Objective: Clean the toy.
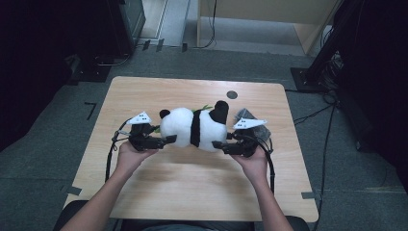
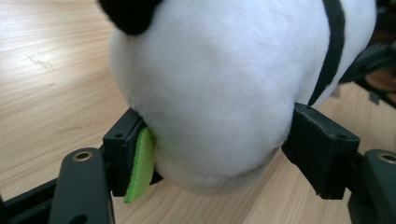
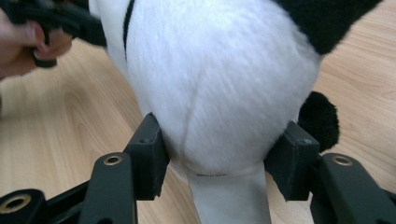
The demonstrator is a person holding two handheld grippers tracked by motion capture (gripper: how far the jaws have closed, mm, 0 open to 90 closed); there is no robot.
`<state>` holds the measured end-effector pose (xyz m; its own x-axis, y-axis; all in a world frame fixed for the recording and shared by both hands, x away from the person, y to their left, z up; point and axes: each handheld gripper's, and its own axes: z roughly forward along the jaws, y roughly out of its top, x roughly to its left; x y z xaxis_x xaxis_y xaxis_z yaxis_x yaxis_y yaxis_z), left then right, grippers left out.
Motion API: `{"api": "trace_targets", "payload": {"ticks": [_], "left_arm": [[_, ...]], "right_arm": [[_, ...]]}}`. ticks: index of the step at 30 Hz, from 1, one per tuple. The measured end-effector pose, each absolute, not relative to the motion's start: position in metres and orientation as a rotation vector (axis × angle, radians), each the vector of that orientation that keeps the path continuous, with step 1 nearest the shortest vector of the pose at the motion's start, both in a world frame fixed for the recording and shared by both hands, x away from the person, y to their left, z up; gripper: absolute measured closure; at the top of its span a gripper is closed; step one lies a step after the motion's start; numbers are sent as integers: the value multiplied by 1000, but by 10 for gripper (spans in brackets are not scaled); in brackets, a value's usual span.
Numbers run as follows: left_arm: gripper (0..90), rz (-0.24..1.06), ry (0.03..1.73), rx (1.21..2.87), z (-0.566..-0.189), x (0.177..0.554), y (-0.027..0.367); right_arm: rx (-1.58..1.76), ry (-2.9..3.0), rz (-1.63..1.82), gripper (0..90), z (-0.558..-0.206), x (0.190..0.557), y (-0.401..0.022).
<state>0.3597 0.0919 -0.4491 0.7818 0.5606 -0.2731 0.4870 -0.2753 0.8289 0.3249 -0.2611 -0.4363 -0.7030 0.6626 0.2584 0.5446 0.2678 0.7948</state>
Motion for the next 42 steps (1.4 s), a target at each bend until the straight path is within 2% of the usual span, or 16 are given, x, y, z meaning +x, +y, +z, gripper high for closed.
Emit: {"api": "trace_targets", "payload": {"ticks": [3, 7, 15, 21, 27, 29, 35, 42], "left_arm": [[278, 134, 747, 1928, -449, 354, 92], [277, 98, 764, 1973, -451, 352, 93], [279, 34, 862, 1959, -459, 352, 97], [279, -27, 911, 1936, -462, 347, 99], [277, -19, 944, 1923, -473, 357, 98], [275, -22, 959, 1915, -476, 361, 98], [266, 15, 1001, 1875, -479, 374, 100], [264, 127, 990, 1863, -478, 386, 96]], "right_arm": [[1245, 2383, 1450, 444, -433, 326, -265], [1377, 2364, 1490, 428, -432, 326, -267], [1336, 2378, 1429, 348, -434, 326, -259], [1359, 2375, 1396, 342, -427, 324, -255], [1337, 2352, 1411, 332, -437, 326, -256], [1281, 2331, 1382, 294, -436, 327, -254], [1193, 2259, 1421, 267, -439, 341, -251], [1178, 2256, 1453, 261, -438, 368, -251]]}}
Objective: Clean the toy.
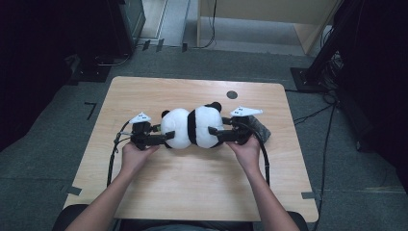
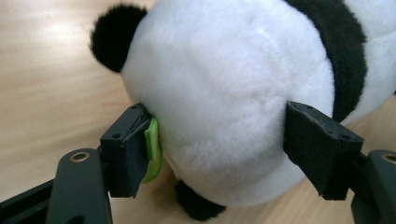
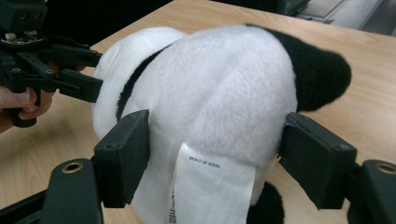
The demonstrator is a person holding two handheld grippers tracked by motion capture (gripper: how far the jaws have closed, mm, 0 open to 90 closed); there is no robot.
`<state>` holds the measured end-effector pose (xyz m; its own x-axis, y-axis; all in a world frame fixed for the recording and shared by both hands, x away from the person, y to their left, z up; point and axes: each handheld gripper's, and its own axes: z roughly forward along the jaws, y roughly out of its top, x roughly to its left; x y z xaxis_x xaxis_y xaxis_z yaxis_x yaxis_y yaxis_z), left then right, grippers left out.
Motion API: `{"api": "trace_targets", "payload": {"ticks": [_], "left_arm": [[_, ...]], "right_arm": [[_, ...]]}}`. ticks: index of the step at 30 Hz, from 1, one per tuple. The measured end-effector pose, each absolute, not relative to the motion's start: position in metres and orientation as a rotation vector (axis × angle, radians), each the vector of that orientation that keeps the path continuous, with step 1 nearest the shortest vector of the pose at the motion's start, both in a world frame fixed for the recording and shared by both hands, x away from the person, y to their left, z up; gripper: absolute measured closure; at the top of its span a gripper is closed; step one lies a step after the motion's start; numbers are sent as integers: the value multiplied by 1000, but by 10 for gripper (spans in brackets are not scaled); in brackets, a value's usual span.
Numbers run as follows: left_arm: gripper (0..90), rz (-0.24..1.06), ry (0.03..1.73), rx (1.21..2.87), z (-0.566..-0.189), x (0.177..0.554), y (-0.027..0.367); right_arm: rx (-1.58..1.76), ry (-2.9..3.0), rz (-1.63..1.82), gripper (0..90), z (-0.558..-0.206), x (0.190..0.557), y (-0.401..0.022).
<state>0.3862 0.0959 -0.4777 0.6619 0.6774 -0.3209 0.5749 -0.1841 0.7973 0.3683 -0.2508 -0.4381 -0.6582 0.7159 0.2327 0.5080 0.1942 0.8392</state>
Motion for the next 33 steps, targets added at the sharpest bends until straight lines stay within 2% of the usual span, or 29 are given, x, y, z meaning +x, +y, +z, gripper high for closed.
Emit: {"api": "trace_targets", "payload": {"ticks": [6, 10, 12, 19, 22, 25, 33], "left_arm": [[240, 241, 903, 1898, -473, 397, 93], [241, 244, 893, 1867, -472, 398, 95], [254, 253, 887, 1874, -470, 397, 95], [258, 258, 909, 1860, -466, 399, 97], [262, 281, 905, 1857, -464, 398, 98], [262, 243, 937, 1859, -461, 397, 100], [266, 274, 907, 1903, -462, 395, 98]], "right_arm": [[1128, 2245, 1460, 262, -439, 386, -252], [1121, 2225, 1522, 262, -445, 394, -260], [1145, 2216, 1533, 287, -443, 393, -262], [1117, 2170, 1470, 287, -427, 384, -267], [1146, 2159, 1447, 304, -426, 384, -275], [1163, 2131, 1418, 351, -424, 377, -291], [1269, 2049, 1308, 385, -434, 375, -332]]}}
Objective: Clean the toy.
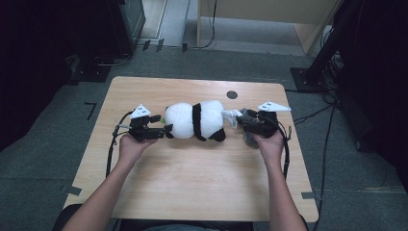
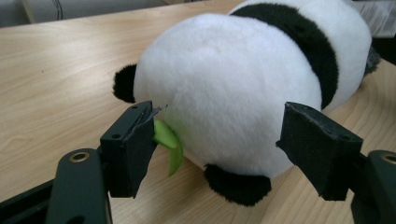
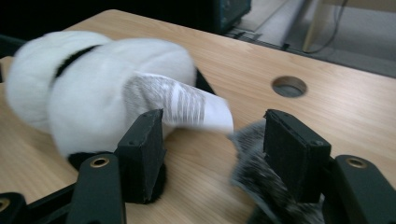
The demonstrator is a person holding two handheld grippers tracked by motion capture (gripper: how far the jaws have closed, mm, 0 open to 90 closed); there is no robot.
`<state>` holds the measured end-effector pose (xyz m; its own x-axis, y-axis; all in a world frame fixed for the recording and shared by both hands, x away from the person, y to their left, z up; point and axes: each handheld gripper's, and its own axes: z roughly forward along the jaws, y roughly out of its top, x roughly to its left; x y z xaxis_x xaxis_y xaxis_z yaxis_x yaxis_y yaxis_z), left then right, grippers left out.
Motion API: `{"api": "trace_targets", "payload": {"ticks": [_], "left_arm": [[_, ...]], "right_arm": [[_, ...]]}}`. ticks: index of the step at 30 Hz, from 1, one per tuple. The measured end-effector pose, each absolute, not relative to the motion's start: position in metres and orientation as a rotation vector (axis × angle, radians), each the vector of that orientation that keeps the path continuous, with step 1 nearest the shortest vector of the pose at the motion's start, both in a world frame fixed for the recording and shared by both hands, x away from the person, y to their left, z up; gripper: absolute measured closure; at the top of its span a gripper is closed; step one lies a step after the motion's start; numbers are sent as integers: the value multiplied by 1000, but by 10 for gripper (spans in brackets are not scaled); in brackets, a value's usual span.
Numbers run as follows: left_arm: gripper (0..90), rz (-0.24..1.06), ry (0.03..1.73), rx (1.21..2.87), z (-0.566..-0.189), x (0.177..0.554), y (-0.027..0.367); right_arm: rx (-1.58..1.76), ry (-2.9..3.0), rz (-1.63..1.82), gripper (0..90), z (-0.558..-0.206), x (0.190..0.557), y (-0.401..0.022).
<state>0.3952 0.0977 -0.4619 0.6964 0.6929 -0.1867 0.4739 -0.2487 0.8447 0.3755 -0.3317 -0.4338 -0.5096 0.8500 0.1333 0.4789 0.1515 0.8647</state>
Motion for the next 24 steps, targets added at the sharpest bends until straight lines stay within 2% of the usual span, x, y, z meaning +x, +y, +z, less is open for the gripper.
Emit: {"api": "trace_targets", "payload": {"ticks": [4, 9, 12, 17, 24], "left_arm": [[266, 265, 910, 1886, -461, 396, 98], [265, 258, 891, 1882, -459, 396, 93], [264, 293, 889, 1880, -456, 396, 91], [261, 263, 917, 1868, -459, 400, 93], [237, 251, 927, 1857, -464, 404, 91]], "right_arm": [[1340, 2038, 1240, 387, -443, 380, -347], [1404, 2039, 1156, 465, -460, 384, -362], [1416, 2042, 1134, 488, -467, 386, -366], [1443, 2062, 1093, 511, -479, 389, -373], [1504, 2121, 1038, 650, -495, 393, -374]]}}
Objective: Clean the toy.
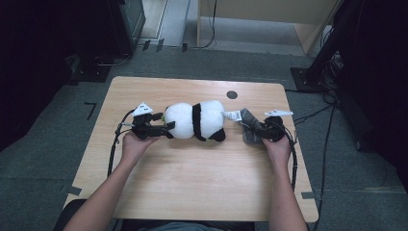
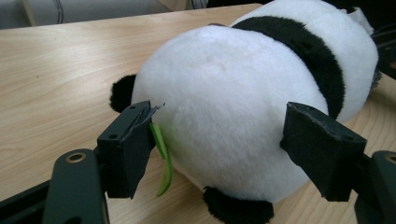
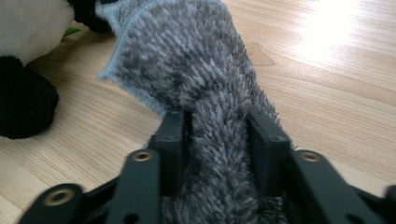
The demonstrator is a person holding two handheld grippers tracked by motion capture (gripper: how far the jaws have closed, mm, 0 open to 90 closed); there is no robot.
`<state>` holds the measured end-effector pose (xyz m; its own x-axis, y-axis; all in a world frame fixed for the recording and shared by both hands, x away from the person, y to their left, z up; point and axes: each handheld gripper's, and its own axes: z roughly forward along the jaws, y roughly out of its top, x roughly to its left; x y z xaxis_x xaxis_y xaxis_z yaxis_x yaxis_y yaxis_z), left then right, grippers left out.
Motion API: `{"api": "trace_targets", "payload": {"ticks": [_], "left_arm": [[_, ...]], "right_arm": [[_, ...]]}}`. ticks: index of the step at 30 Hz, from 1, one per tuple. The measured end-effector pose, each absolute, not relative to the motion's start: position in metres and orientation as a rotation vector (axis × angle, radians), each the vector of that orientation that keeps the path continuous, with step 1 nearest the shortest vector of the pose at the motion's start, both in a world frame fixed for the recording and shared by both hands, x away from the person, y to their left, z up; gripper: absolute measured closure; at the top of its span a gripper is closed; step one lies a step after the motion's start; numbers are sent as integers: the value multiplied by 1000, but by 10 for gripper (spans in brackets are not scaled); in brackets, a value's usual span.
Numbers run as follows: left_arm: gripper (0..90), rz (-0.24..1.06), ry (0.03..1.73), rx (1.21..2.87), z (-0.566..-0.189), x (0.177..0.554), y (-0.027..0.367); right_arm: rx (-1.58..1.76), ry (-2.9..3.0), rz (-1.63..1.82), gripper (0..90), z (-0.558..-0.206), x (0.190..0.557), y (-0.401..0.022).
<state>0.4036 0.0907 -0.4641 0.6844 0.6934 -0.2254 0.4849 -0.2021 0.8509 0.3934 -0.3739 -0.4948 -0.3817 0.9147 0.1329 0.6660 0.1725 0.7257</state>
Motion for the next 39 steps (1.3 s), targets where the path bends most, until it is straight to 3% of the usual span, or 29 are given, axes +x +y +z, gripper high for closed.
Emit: {"api": "trace_targets", "payload": {"ticks": [6, 14, 21, 27, 30, 32, 39], "left_arm": [[182, 200, 941, 1849, -472, 409, 92], [211, 265, 871, 1884, -474, 408, 90], [191, 209, 906, 1863, -477, 411, 92], [174, 205, 917, 1867, -477, 411, 93], [181, 271, 888, 1881, -474, 407, 91], [237, 261, 882, 1883, -473, 406, 90], [239, 226, 897, 1877, -475, 407, 92]], "right_arm": [[1499, 2136, 997, 692, -498, 395, -368], [1567, 2137, 1014, 754, -500, 397, -371], [1635, 2121, 1054, 773, -491, 396, -374], [1639, 2027, 1184, 775, -466, 387, -371], [1577, 2046, 1156, 775, -451, 386, -359], [1539, 2055, 1141, 774, -442, 385, -352], [1476, 2097, 1133, 774, -407, 391, -340]]}}
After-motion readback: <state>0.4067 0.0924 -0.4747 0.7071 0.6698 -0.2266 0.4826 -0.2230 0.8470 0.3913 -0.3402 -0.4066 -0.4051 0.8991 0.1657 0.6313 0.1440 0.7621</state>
